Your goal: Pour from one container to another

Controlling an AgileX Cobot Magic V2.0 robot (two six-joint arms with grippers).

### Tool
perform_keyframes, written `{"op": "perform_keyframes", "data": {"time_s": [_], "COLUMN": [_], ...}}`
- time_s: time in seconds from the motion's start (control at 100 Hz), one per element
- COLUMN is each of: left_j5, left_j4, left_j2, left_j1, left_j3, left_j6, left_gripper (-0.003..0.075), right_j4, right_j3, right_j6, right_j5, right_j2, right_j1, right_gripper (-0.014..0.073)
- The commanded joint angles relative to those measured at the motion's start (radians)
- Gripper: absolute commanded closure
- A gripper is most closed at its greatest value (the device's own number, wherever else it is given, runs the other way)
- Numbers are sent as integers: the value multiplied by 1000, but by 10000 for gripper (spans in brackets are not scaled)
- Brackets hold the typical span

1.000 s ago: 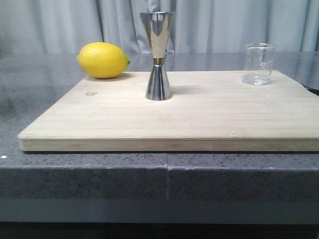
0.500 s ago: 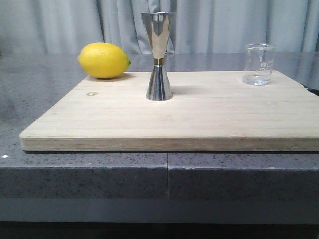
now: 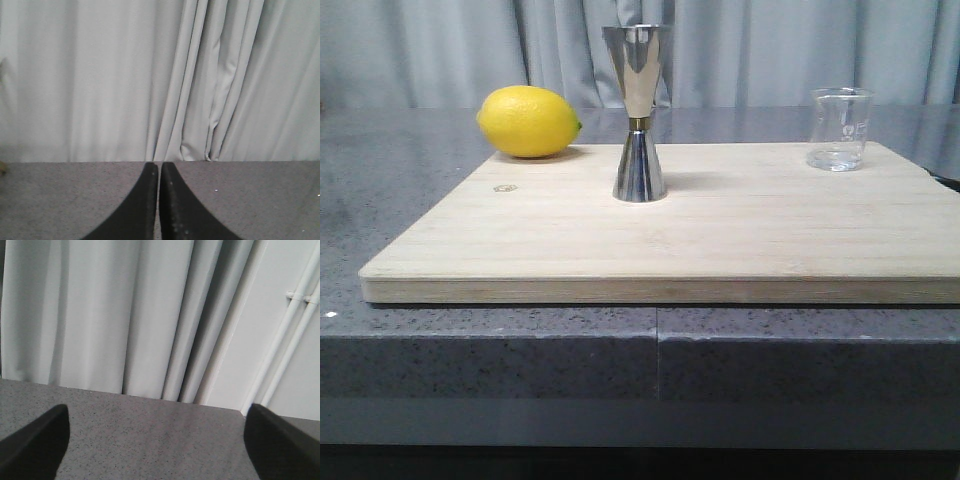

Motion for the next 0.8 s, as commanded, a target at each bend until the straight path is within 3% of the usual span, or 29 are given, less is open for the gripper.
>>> {"op": "perform_keyframes", "data": {"time_s": [0.0, 0.23, 0.36, 0.58, 0.69, 0.79], "left_j5": [-40, -166, -205, -366, -561, -784], "left_j4": [-102, -73, -27, 141, 283, 324], "left_j2": [-23, -23, -28, -136, -256, -374], "left_j1": [-75, -401, -532, -640, -661, -654], "left_j3": [5, 48, 49, 64, 108, 192], "left_j6": [-11, 32, 32, 26, 14, 11], "left_gripper": [741, 741, 741, 741, 741, 741], "right_j4": [-14, -14, -14, -12, -12, -2], "right_j3": [-37, -37, -37, -37, -37, -37], "right_j6": [4, 4, 4, 4, 4, 4], "right_j5": [-26, -26, -5, 76, 57, 69], "right_j2": [-20, -20, -20, -57, -85, -98], "right_j1": [-5, -5, -5, -5, -5, -5], "right_gripper": [-45, -45, -45, -45, -45, -45]}}
